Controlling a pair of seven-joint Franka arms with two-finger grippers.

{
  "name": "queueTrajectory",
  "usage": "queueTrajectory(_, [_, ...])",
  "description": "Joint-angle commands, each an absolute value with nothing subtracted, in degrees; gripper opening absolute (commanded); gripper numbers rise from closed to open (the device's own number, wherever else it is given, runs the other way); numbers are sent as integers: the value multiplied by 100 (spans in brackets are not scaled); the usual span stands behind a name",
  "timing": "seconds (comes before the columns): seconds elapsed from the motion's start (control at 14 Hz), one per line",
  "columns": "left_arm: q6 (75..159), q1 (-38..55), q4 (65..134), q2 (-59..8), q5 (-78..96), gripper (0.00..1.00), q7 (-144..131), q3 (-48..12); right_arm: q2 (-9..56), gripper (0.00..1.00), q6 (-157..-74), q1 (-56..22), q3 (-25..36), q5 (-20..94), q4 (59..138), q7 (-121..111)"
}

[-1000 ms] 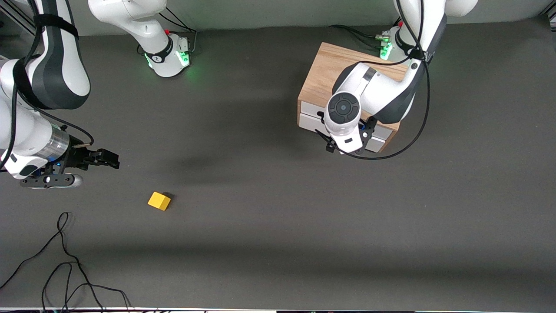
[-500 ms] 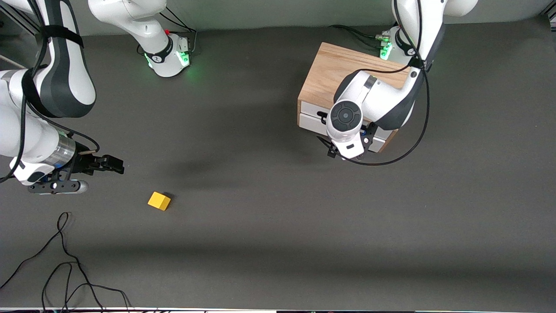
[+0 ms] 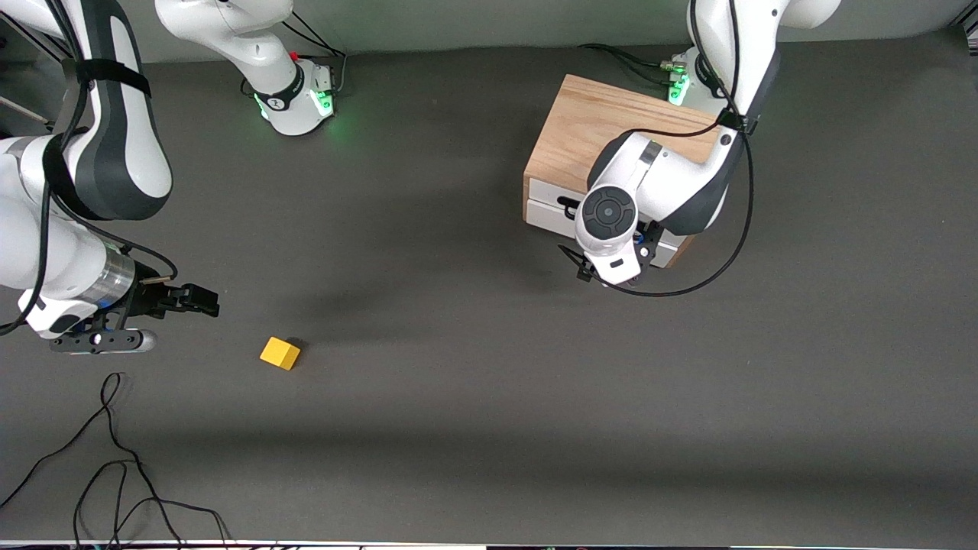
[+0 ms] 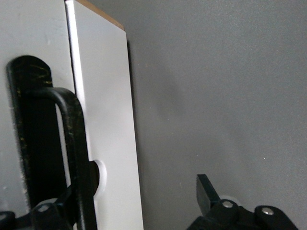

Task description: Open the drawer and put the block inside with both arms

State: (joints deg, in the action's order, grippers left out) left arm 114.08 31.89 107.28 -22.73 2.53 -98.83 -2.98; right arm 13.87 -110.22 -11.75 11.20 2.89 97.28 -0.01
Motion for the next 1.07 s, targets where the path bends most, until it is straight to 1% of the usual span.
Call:
queueTrajectory(0.0, [11399,3173,10328,-2495,211,100,-9923,-281,1608,100,-10960,-1187,1134,396,9431,35])
queueTrajectory(0.36, [11443,3173,9801,-2856,105,100,-9932,-264,1652,100,-10960,-1160,1134,404,9431,35])
queueTrajectory(0.71, [11443,3173,9414,-3084,53,100,-9923,-264,2073,100,-11039,-1134,1169,852,9291,148])
queueTrajectory(0.86, [11443,3173,9203,-3225,26,100,-9923,-264,2232,100,-11188,-1134,1169,853,9220,220])
queueTrajectory(1.0, [11443,3155,8957,-3339,26,100,-9923,-264,2434,100,-11565,-1134,1169,853,9255,342])
